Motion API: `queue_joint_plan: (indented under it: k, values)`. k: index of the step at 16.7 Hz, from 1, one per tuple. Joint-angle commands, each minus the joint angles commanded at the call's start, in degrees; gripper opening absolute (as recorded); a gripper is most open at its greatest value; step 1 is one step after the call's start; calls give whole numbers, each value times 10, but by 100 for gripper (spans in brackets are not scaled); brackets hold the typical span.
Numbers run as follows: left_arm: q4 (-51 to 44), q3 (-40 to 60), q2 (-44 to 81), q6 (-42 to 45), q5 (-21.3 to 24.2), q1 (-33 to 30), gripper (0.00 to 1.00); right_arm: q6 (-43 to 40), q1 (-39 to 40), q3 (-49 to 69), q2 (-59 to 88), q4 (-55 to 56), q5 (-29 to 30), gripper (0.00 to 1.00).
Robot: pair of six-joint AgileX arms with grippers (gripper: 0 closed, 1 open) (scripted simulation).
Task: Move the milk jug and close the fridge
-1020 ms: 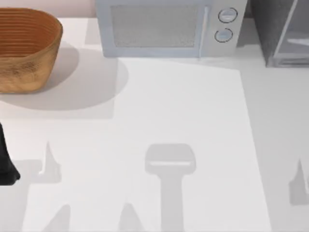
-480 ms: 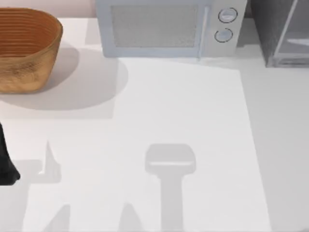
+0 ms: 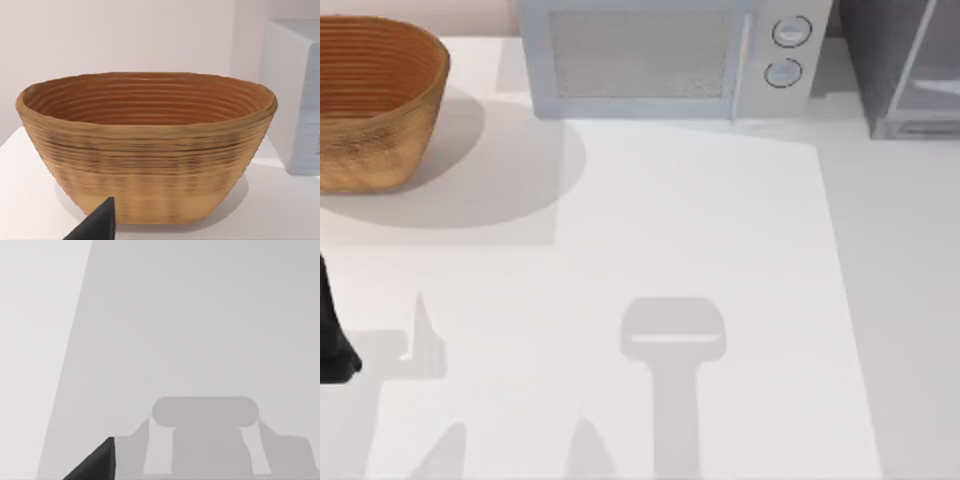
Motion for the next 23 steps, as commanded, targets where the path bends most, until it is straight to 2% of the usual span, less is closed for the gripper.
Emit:
queue_joint_plan:
  k: [4, 8, 11, 19, 23]
  values:
    - [0, 0, 0, 0, 0, 0, 100, -36, -35, 21, 36, -8, -20, 100]
    - [0, 0, 0, 0, 0, 0, 100, -169, -165, 85, 168, -34, -89, 100]
    - [0, 0, 0, 0, 0, 0, 100, -329, -311, 146, 326, -53, -163, 100]
    - [0, 0, 0, 0, 0, 0, 100, -833, -746, 300, 831, -62, -383, 100]
    - [0, 0, 0, 0, 0, 0, 100, -1033, -925, 353, 1035, -41, -474, 100]
